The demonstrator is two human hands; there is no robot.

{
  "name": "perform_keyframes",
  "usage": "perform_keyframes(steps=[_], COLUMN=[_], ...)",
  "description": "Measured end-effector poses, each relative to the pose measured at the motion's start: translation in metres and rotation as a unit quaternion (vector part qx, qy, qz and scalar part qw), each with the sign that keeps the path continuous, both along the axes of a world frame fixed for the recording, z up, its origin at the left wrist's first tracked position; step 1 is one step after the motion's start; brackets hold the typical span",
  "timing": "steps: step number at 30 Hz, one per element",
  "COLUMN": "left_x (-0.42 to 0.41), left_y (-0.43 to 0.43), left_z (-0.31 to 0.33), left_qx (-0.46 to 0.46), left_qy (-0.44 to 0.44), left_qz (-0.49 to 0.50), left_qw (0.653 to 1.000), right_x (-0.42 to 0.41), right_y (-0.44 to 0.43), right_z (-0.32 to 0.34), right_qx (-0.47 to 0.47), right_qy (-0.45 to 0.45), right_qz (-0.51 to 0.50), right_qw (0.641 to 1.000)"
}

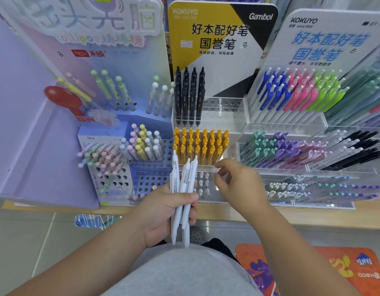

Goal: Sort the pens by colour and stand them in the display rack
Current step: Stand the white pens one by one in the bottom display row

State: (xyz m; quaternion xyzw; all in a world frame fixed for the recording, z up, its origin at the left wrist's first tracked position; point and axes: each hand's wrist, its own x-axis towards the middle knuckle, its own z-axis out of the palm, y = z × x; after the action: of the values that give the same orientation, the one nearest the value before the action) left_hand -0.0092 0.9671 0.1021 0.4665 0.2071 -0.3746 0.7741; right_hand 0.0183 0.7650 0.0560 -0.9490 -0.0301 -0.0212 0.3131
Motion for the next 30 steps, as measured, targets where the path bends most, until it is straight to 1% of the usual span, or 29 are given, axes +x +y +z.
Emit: perform_keyframes(steps=[1, 2, 3, 4, 5, 7, 13, 15, 17, 19, 20, 22, 24, 27, 30], left_x=[0.000, 0.000, 0.001, 0.001, 0.001, 0.002, 0.002, 0.003, 0.004, 0.004, 0.004, 0.003, 0.003, 0.001, 0.001], left_y=[-0.001, -0.003, -0.005, -0.007, -0.009, -0.013, -0.021, -0.022, -0.022, -0.021, -0.020, -0.019, -0.018, -0.016, -0.014], left_z=[0.000, 0.001, 0.002, 0.002, 0.003, 0.004, 0.007, 0.007, 0.007, 0.007, 0.007, 0.007, 0.006, 0.004, 0.003], left_qx=[-0.001, 0.002, 0.006, 0.010, 0.014, 0.015, 0.016, 0.013, 0.002, -0.004, -0.003, -0.003, -0.007, -0.014, 0.001], left_qy=[-0.003, -0.006, -0.009, -0.013, -0.019, -0.027, -0.045, -0.029, -0.002, 0.011, 0.012, 0.011, 0.006, 0.006, 0.003], left_qz=[-0.006, -0.011, -0.016, -0.023, -0.031, -0.044, -0.075, -0.066, -0.039, -0.017, -0.012, -0.006, -0.003, 0.006, 0.014], left_qw=[1.000, 1.000, 1.000, 1.000, 0.999, 0.999, 0.996, 0.997, 0.999, 1.000, 1.000, 1.000, 1.000, 1.000, 1.000], right_x=[-0.001, -0.002, -0.003, -0.004, -0.005, -0.006, -0.009, -0.008, -0.005, -0.003, -0.003, -0.005, -0.007, -0.008, -0.010], right_y=[0.003, 0.006, 0.010, 0.013, 0.015, 0.019, 0.012, 0.004, -0.008, -0.021, -0.027, -0.036, -0.041, -0.041, -0.031], right_z=[0.012, 0.025, 0.038, 0.049, 0.056, 0.066, 0.066, 0.066, 0.066, 0.068, 0.068, 0.068, 0.063, 0.046, 0.027], right_qx=[0.104, 0.219, 0.315, 0.378, 0.414, 0.443, 0.489, 0.501, 0.511, 0.513, 0.506, 0.468, 0.412, 0.288, 0.193], right_qy=[0.039, 0.089, 0.134, 0.169, 0.191, 0.208, 0.224, 0.216, 0.185, 0.145, 0.126, 0.091, 0.066, 0.037, 0.017], right_qz=[-0.034, -0.061, -0.076, -0.079, -0.078, -0.082, -0.109, -0.129, -0.163, -0.185, -0.186, -0.169, -0.146, -0.119, -0.079], right_qw=[0.993, 0.970, 0.937, 0.907, 0.887, 0.868, 0.836, 0.828, 0.823, 0.826, 0.833, 0.863, 0.897, 0.950, 0.978])
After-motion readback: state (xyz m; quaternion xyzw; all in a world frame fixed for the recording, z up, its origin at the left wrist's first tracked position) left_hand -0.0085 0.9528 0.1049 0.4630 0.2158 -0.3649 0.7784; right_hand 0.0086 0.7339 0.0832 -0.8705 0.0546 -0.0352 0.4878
